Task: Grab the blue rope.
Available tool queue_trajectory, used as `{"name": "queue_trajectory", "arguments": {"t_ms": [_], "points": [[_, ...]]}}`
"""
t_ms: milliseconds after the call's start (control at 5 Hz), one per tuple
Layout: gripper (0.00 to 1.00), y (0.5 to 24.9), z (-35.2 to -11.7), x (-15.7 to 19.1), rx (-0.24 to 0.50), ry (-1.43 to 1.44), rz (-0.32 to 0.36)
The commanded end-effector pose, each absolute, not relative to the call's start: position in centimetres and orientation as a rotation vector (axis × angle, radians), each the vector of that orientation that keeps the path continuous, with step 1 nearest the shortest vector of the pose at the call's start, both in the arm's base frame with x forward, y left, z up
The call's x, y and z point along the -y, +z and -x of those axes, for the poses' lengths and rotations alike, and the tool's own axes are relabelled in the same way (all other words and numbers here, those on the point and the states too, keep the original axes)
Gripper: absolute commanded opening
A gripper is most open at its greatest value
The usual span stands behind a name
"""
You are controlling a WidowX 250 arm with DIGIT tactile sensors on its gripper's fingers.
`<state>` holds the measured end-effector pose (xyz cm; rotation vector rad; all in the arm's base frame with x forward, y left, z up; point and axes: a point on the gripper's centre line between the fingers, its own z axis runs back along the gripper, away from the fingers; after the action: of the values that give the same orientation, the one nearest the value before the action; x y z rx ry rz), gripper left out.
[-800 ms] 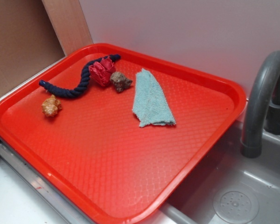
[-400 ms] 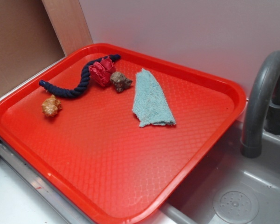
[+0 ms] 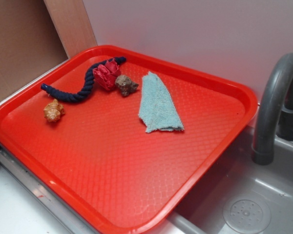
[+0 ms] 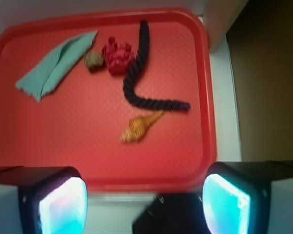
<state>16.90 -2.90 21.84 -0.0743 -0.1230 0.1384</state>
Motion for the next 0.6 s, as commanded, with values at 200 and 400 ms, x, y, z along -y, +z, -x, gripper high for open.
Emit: {"name": "queue_trajectory", "arguments": {"t_ms": [200, 400], "points": [[1.00, 14.4, -24.0, 4.7, 0.168, 0.146, 0.095], [1.00, 11.1, -25.2, 5.2, 0.163, 0.143, 0.077]]}}
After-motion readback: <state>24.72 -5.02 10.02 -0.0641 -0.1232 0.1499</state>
